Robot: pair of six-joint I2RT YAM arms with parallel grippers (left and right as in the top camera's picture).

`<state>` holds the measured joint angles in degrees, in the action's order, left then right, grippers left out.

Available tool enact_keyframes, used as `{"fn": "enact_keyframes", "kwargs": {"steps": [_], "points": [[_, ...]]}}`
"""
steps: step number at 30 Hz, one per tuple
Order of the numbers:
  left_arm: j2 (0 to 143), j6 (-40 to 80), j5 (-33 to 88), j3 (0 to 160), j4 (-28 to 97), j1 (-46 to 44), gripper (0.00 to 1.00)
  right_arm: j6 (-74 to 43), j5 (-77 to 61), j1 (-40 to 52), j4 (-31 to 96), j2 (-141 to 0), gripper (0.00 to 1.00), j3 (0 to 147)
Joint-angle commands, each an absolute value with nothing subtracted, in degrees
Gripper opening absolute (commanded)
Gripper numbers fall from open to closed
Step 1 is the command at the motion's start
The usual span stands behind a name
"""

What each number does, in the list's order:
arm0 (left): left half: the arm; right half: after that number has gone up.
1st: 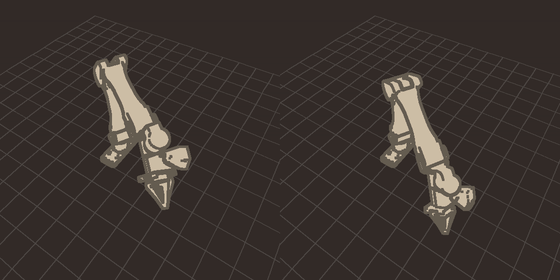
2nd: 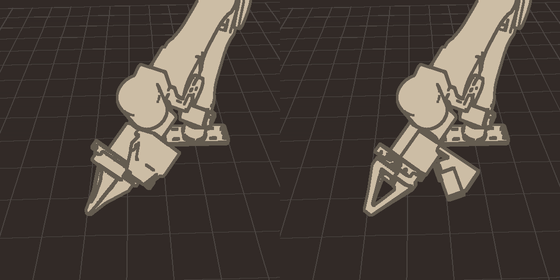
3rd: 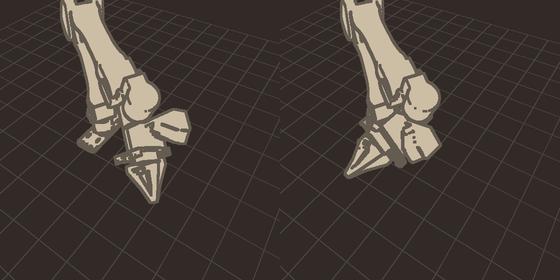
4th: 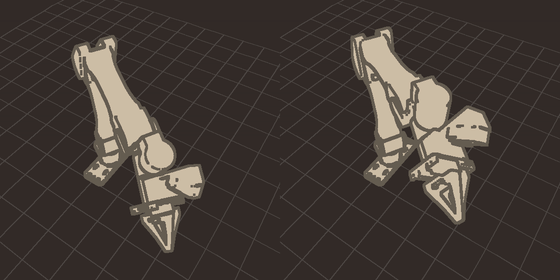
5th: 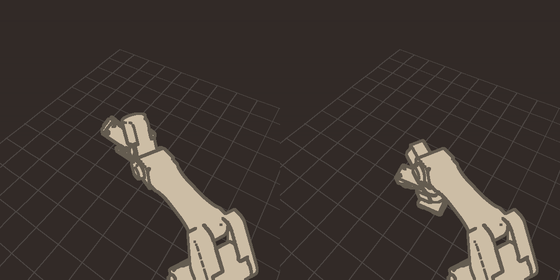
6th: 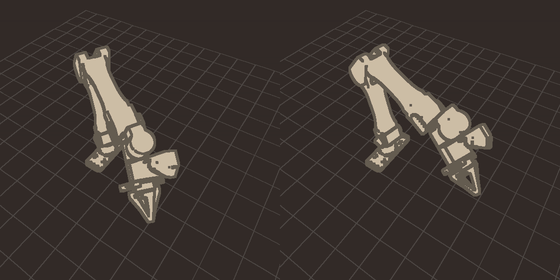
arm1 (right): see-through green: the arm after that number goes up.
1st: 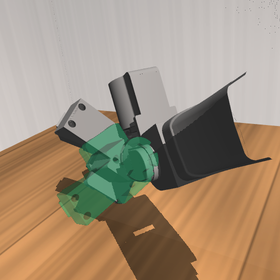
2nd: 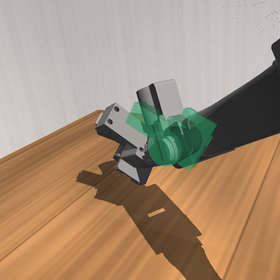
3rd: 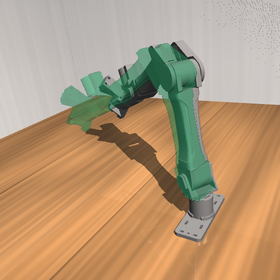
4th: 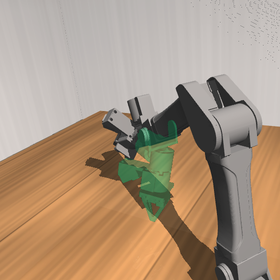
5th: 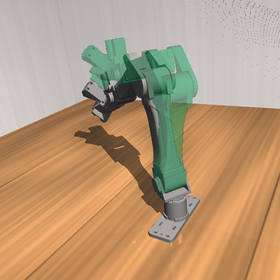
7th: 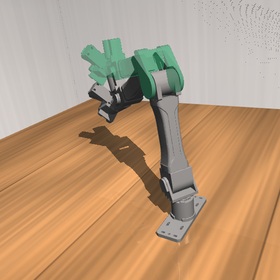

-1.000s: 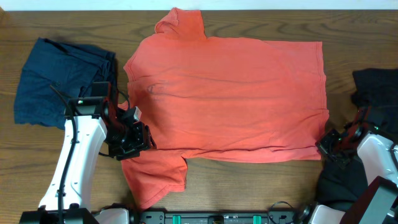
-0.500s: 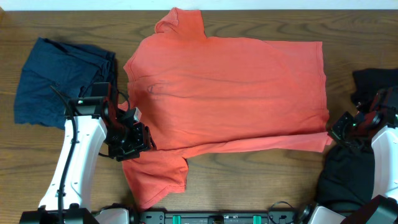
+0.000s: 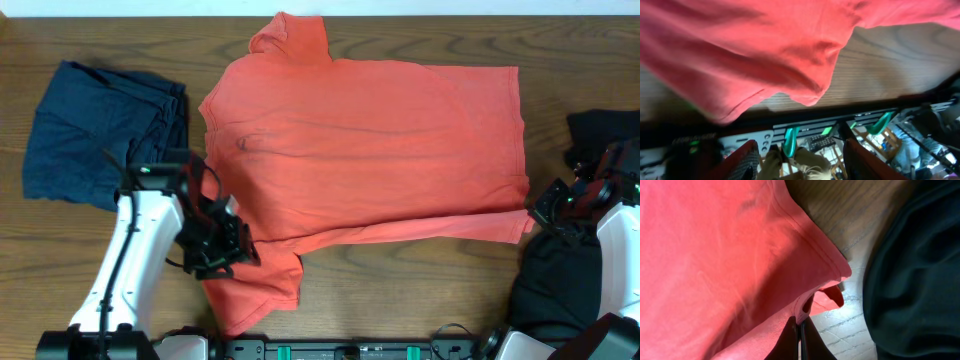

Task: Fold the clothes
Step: 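Move the left gripper down to the shirt's lower left hem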

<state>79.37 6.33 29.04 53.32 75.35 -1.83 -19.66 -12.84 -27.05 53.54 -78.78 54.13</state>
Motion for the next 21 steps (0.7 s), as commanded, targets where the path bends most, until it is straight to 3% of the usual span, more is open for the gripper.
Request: {"fn": "enact_keyframes", "kwargs": {"steps": [1,5,8,17,21], "points": [[79.29,9.87,31.07,48.34,71.68,-5.5,0.56,-18.61,-12.25,-27.46,53.25,-78.87,0.01,53.71],[79.31,11.84,30.83,42.44,60.8,-11.57,0.56,-18.63,-12.25,-27.46,52.84,-78.87,0.01,53.71],[79.31,14.68,27.66,41.23,55.88,-15.64,0.62,-18.63,-12.27,-27.46,52.71,-78.87,0.01,53.71],[79.46,24.43,16.69,41.19,52.93,-31.09,0.73,-19.29,-12.25,-27.46,51.94,-78.87,0.01,53.71],[80.93,27.38,15.77,41.17,52.36,-34.83,0.73,-19.29,-12.25,-27.46,51.88,-78.87,0.01,53.71]]}}
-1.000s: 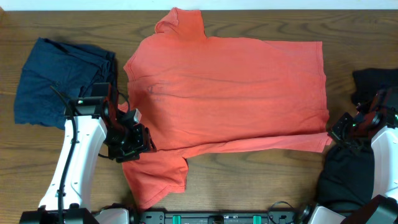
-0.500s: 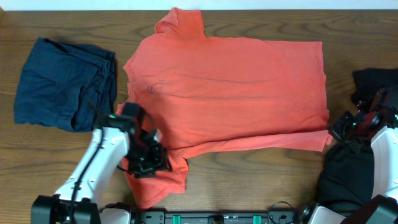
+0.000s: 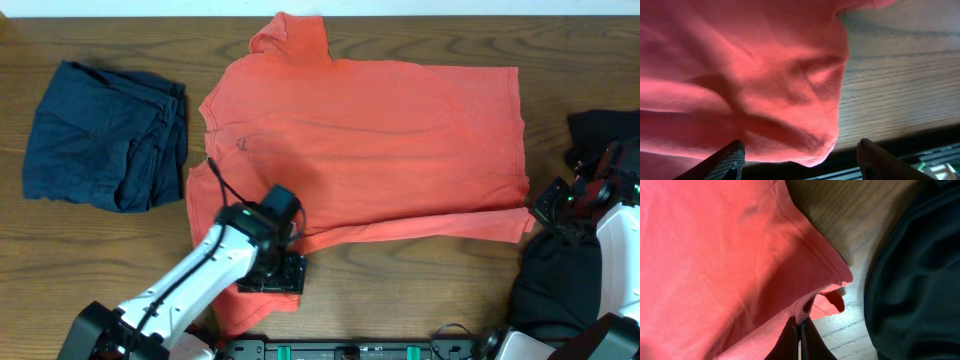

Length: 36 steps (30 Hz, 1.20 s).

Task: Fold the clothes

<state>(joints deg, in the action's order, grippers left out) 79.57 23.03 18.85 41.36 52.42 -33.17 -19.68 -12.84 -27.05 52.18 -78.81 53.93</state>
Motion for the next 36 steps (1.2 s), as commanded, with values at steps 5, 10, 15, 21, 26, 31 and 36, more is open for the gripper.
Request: {"fn": "enact_keyframes", "kwargs": {"steps": [5,10,15,21,26,31,36], "points": [[85.49,27.55,15.99,41.06,50.54,-35.99,0.6,-19.27,-12.25,-27.46,52.1,-78.87,0.01,53.71],[89.38,27.53,15.77,41.06,48.84,-35.97,0.45,-19.27,-12.27,-27.46,52.1,-78.85,0.01,53.71],[89.49,27.22,15.79,41.56,49.69,-35.48,0.06,-19.27,-12.25,-27.46,51.9,-78.85,0.01,53.8],[86.5,22.09,15.75,49.74,64.86,-32.08,0.06,-19.25,-12.25,-27.46,52.31,-78.81,0.01,54.61],[85.17,17.58,12.71,59.86,78.24,-27.99,0.06,-19.2,-12.62,-27.46,54.26,-78.06,0.01,55.7],[85.17,15.11,3.84,67.72,82.08,-24.75,0.06,-17.65,-17.1,-27.46,54.3,-77.45,0.01,57.19],[85.19,8.88,1.28,70.15,72.38,-23.51,0.06,-17.93,-22.65,-27.29,50.24,-77.52,0.01,57.19]]}}
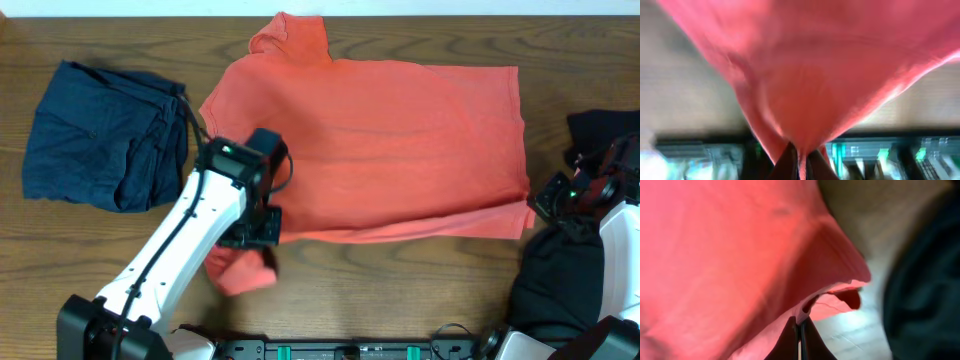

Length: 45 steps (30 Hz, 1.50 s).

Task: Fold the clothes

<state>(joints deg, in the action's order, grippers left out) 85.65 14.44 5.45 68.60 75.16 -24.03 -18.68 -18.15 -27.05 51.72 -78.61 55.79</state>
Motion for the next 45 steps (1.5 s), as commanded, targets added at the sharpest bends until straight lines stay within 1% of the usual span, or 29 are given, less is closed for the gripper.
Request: {"fn": "enact_keyframes", "kwargs": {"steps": [1,5,11,12,13,14,15,17,19,20,22,24,26,31,35,37,40,45], "points": [[85.23,8.29,0.36,70.15,70.22,-23.53,0.06,-18.63,-22.48,-27.24,49.19,-77.56,0.01,57.19],[85.38,4.84,-5.26,70.15,61.93,-23.51,0.06,-21.39,-22.48,-27.24,43.64,-78.04,0.01,57.17],[85.47,-3.11,-5.82,70.08,47.05,-23.53,0.07,-24.95,-21.39,-27.24,39.11,-79.68,0.01,57.14],[85.62,-3.44,-5.82,70.08,45.08,-23.53,0.16,-25.52,-20.91,-27.24,38.92,-79.72,0.01,57.14],[85.69,-3.42,-5.8,70.08,43.86,-23.53,0.33,-25.71,-20.8,-27.27,38.72,-79.72,0.01,57.14],[85.73,-3.4,-5.78,70.08,43.33,-23.53,0.52,-25.71,-20.8,-27.27,38.46,-79.72,0.01,57.14],[85.73,-3.4,-5.78,70.08,43.42,-23.53,0.61,-25.71,-20.82,-27.24,38.33,-79.72,0.01,57.14],[85.73,-3.14,-5.61,70.08,45.41,-23.53,0.66,-25.71,-20.8,-27.27,38.35,-79.72,0.01,57.14],[85.73,-2.85,-5.43,70.06,49.47,-23.53,0.66,-25.69,-20.82,-27.27,38.59,-79.72,0.01,57.14],[85.73,-2.74,-4.91,69.93,51.29,-23.53,0.64,-25.69,-20.82,-27.27,38.61,-79.72,0.01,57.14],[85.73,-2.76,-1.28,68.93,54.24,-23.53,0.57,-25.69,-20.8,-27.27,38.59,-79.72,0.01,57.14],[85.73,-2.81,2.66,67.26,54.59,-23.59,0.57,-25.69,-20.8,-27.27,38.57,-79.72,0.01,57.14],[85.73,-2.83,4.1,64.64,52.58,-23.73,0.57,-25.69,-20.8,-27.27,38.61,-79.72,0.01,57.14],[85.82,-4.21,4.08,56.77,42.39,-24.36,0.57,-25.69,-20.8,-27.27,38.68,-79.72,0.01,57.14],[85.89,-6.31,3.4,51.66,35.33,-24.34,0.58,-25.69,-20.78,-27.27,39.16,-79.72,0.01,57.14],[85.89,-7.09,3.42,50.37,32.86,-24.34,0.6,-25.69,-20.78,-27.27,39.2,-79.72,0.01,57.14],[86.04,-7.11,3.4,49.45,30.5,-24.34,0.6,-25.69,-20.78,-27.27,39.2,-79.72,0.01,57.14],[88.73,-7.31,3.4,47.77,27.51,-24.34,0.51,-25.69,-20.78,-27.27,39.18,-79.72,0.01,57.14]]}}
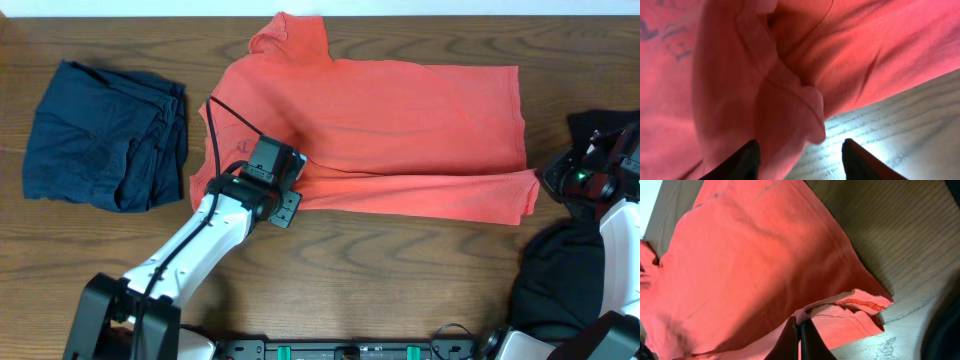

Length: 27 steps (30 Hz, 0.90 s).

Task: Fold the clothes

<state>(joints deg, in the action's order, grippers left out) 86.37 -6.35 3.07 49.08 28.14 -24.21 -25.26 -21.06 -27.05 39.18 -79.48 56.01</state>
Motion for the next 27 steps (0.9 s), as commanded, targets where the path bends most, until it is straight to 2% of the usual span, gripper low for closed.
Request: {"fn": "enact_keyframes", "kwargs": {"steps": [1,4,9,14,23,27], "points": [[89.6,-7.35,3.38,47.68,27.49,-24.34,0.48,-25.69,-20.78,-27.27,39.18,-79.72,0.01,57.14],[91.46,-8.14,3.16,47.68,27.24,-24.34,0.4,-25.69,-20.78,-27.27,39.18,-79.72,0.01,57.14],[91.92,-8.12,1.34,47.77,26.65,-24.34,0.36,-25.69,-20.78,-27.27,39.18,-79.72,0.01,57.14],[91.22,-5.54,0.38,50.78,30.35,-24.29,0.07,-25.67,-20.75,-27.27,39.18,-79.72,0.01,57.17],[84.49,-0.08,-4.86,60.75,47.59,-22.52,0.06,-23.27,-17.69,-27.97,40.56,-77.23,0.01,57.45],[80.23,0.84,-5.26,61.06,53.28,-20.23,0.06,-23.29,-13.13,-28.12,46.09,-73.41,0.01,58.08]]}}
